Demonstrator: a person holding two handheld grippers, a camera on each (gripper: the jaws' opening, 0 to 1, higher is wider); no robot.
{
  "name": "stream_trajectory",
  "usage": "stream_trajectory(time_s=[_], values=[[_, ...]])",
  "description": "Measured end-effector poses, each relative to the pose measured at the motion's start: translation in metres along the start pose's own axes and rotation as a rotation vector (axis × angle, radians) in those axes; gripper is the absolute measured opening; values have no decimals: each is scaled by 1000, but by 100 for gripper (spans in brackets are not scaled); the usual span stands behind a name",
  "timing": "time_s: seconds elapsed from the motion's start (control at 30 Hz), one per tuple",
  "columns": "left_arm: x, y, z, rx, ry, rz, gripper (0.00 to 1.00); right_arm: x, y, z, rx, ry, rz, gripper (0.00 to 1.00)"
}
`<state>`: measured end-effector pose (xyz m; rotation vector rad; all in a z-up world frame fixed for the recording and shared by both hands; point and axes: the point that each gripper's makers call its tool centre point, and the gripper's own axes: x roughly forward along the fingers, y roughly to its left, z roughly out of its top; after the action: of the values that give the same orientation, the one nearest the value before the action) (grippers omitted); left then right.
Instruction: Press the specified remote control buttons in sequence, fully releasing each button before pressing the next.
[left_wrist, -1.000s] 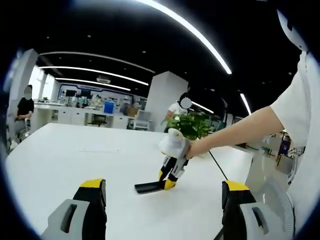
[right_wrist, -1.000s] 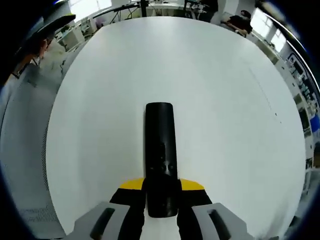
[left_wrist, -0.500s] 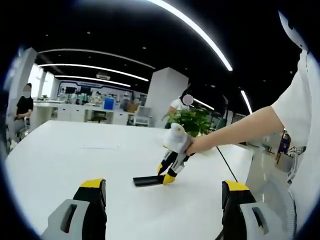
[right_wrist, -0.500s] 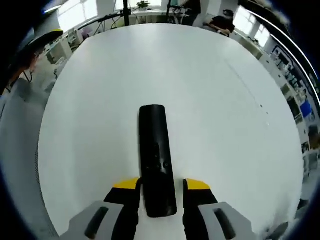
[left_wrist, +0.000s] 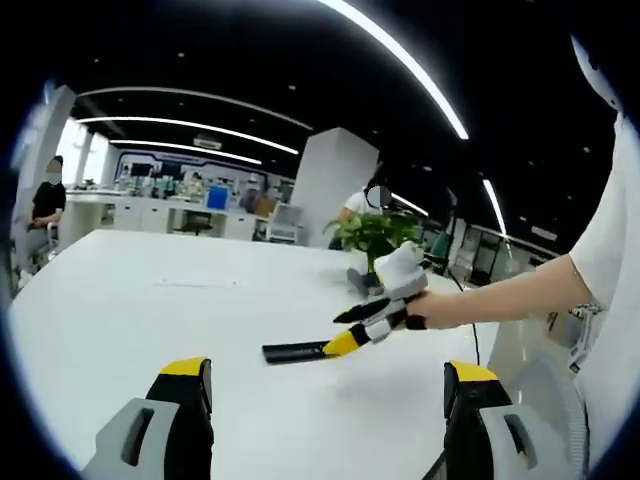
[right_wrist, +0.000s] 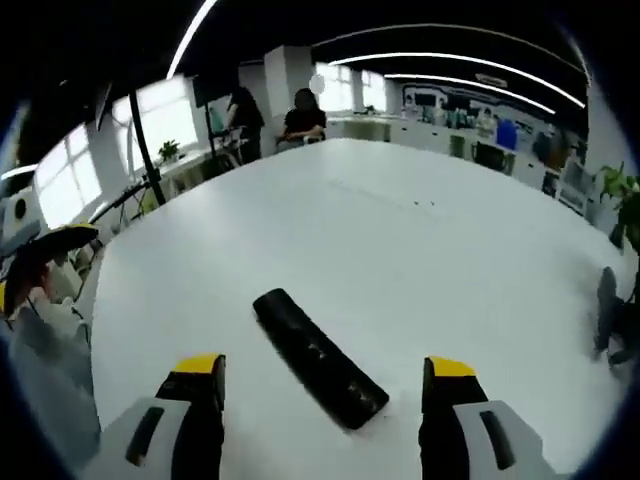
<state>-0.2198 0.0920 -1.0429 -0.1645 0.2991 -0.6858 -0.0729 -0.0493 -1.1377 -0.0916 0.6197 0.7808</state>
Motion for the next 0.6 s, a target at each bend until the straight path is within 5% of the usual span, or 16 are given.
stream_trajectory(time_s=[0.4,0.6], values=[[-1,-3,1,-5,-13,-7,100,-71,18,8,136,-229,-68,99],[0,-9,3,9,-16,-15,100,-109,29,3,144,-271,-119,99]])
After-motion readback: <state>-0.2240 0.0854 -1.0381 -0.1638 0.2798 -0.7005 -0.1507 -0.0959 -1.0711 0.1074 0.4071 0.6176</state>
